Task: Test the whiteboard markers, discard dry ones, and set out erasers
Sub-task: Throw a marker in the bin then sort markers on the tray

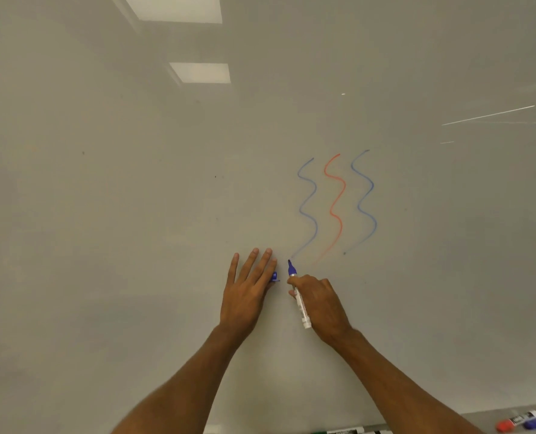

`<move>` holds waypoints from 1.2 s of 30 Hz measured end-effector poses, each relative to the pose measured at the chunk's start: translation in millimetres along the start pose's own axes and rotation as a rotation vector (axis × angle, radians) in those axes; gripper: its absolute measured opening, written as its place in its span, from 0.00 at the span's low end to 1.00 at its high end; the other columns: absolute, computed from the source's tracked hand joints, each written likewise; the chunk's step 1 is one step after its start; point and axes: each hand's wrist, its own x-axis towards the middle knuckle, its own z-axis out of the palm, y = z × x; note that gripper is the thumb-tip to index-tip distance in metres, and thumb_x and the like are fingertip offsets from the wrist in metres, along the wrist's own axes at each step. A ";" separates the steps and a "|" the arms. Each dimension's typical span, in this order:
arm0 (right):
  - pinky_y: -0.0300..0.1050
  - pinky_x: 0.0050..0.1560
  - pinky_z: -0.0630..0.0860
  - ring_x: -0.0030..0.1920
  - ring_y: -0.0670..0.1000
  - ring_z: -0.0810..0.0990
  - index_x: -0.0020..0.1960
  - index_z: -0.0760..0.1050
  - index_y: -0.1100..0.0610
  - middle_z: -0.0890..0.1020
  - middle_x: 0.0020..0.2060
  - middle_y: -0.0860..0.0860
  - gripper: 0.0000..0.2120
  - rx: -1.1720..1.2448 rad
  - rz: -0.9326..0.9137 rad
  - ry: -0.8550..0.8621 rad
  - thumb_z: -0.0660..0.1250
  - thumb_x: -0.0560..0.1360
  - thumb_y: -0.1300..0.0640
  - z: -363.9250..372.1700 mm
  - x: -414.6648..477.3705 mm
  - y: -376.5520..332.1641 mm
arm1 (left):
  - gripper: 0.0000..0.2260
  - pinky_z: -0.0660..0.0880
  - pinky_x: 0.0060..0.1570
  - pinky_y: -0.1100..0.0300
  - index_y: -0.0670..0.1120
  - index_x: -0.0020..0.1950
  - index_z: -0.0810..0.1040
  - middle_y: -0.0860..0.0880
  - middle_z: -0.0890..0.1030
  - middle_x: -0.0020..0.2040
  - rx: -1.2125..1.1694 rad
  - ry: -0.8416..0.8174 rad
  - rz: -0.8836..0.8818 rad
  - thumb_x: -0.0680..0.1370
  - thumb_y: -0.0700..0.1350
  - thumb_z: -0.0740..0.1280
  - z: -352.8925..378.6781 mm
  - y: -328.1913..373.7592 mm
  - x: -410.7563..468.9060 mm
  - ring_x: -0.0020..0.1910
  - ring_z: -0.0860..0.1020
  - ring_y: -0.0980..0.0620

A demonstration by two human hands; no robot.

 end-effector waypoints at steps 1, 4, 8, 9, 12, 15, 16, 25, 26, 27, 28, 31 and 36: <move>0.39 0.44 0.76 0.40 0.49 0.79 0.61 0.70 0.54 0.82 0.44 0.52 0.15 -0.004 -0.017 -0.036 0.65 0.75 0.56 -0.3 -4.2 -2.6 | 0.21 0.55 0.73 0.42 0.44 0.73 0.70 0.45 0.68 0.74 -0.002 -0.019 -0.003 0.82 0.49 0.55 1.3 1.2 -10.2 0.74 0.65 0.43; 0.40 0.49 0.76 0.47 0.50 0.80 0.61 0.77 0.57 0.82 0.50 0.53 0.17 -0.052 -0.030 -0.099 0.57 0.75 0.57 1.9 -18.6 -12.2 | 0.21 0.56 0.73 0.41 0.44 0.73 0.70 0.45 0.67 0.74 0.002 -0.080 -0.009 0.82 0.50 0.55 4.2 2.3 -38.4 0.74 0.65 0.43; 0.36 0.52 0.72 0.49 0.47 0.78 0.57 0.77 0.56 0.80 0.51 0.51 0.13 0.086 0.077 -0.146 0.59 0.78 0.54 7.7 -37.2 -27.4 | 0.22 0.57 0.72 0.41 0.45 0.74 0.69 0.46 0.67 0.75 -0.009 -0.148 -0.041 0.81 0.50 0.55 4.8 0.2 -69.0 0.74 0.64 0.43; 0.34 0.50 0.71 0.47 0.46 0.77 0.55 0.77 0.55 0.80 0.49 0.50 0.11 0.108 0.088 -0.161 0.60 0.78 0.52 9.7 -41.0 -30.5 | 0.22 0.57 0.71 0.41 0.45 0.74 0.68 0.46 0.67 0.75 -0.014 -0.169 -0.050 0.81 0.50 0.55 3.9 -0.5 -75.5 0.74 0.64 0.43; 0.34 0.42 0.75 0.40 0.46 0.77 0.53 0.74 0.54 0.77 0.45 0.50 0.06 0.160 0.104 -0.237 0.63 0.78 0.54 17.5 -55.5 -36.9 | 0.22 0.57 0.71 0.43 0.46 0.74 0.65 0.46 0.70 0.73 -0.024 -0.226 -0.070 0.80 0.50 0.54 0.6 -1.4 -94.0 0.71 0.69 0.44; 0.33 0.44 0.74 0.42 0.48 0.80 0.59 0.72 0.55 0.80 0.47 0.53 0.12 0.212 0.163 -0.278 0.62 0.77 0.55 24.2 -75.3 -41.1 | 0.21 0.56 0.71 0.44 0.45 0.71 0.70 0.46 0.73 0.70 -0.040 -0.231 -0.081 0.80 0.49 0.55 -2.2 -2.8 -112.2 0.68 0.73 0.45; 0.35 0.47 0.75 0.45 0.50 0.82 0.62 0.73 0.58 0.82 0.49 0.55 0.15 0.217 0.194 -0.294 0.61 0.78 0.53 25.9 -80.3 -42.7 | 0.20 0.56 0.71 0.44 0.45 0.70 0.72 0.45 0.74 0.70 -0.043 -0.217 -0.078 0.80 0.48 0.59 -3.3 -3.8 -117.4 0.68 0.74 0.44; 0.34 0.34 0.74 0.36 0.47 0.81 0.55 0.79 0.56 0.83 0.41 0.51 0.16 0.068 0.037 -0.439 0.68 0.69 0.53 43.1 -85.8 -62.7 | 0.28 0.57 0.69 0.43 0.44 0.67 0.77 0.45 0.77 0.67 -0.078 -0.298 -0.104 0.68 0.46 0.78 -15.2 -8.3 -142.2 0.65 0.76 0.44; 0.35 0.34 0.75 0.36 0.46 0.81 0.55 0.79 0.56 0.83 0.41 0.50 0.15 0.066 0.027 -0.435 0.68 0.69 0.53 44.1 -85.4 -65.1 | 0.29 0.58 0.69 0.43 0.45 0.67 0.78 0.45 0.77 0.66 -0.081 -0.311 -0.098 0.67 0.46 0.79 -15.8 -8.6 -144.8 0.64 0.77 0.44; 0.35 0.34 0.75 0.36 0.46 0.81 0.55 0.79 0.55 0.83 0.41 0.50 0.14 0.065 0.020 -0.437 0.67 0.71 0.52 45.0 -84.9 -67.7 | 0.29 0.59 0.68 0.43 0.45 0.66 0.78 0.45 0.78 0.66 -0.078 -0.320 -0.081 0.66 0.46 0.79 -16.0 -8.7 -147.4 0.64 0.77 0.45; 0.35 0.34 0.75 0.37 0.45 0.81 0.55 0.79 0.54 0.83 0.42 0.49 0.14 0.058 0.011 -0.440 0.64 0.73 0.51 47.0 -84.5 -70.3 | 0.29 0.60 0.66 0.43 0.45 0.65 0.79 0.46 0.79 0.65 -0.073 -0.328 -0.059 0.65 0.47 0.80 -16.1 -9.8 -149.8 0.62 0.78 0.45; 0.35 0.36 0.75 0.38 0.45 0.81 0.53 0.80 0.53 0.83 0.42 0.48 0.13 0.060 -0.007 -0.451 0.61 0.74 0.50 55.0 -85.5 -77.4 | 0.28 0.72 0.63 0.46 0.47 0.61 0.82 0.48 0.83 0.58 -0.091 -0.358 -0.030 0.62 0.50 0.82 -18.0 -12.4 -155.0 0.55 0.82 0.49; 0.41 0.36 0.79 0.37 0.50 0.82 0.50 0.82 0.57 0.83 0.40 0.52 0.13 0.146 0.049 -0.486 0.69 0.66 0.57 71.2 -88.5 -91.9 | 0.27 0.79 0.39 0.62 0.46 0.51 0.84 0.50 0.85 0.42 -0.195 -0.469 -0.033 0.55 0.50 0.85 -17.7 -15.8 -169.5 0.36 0.83 0.54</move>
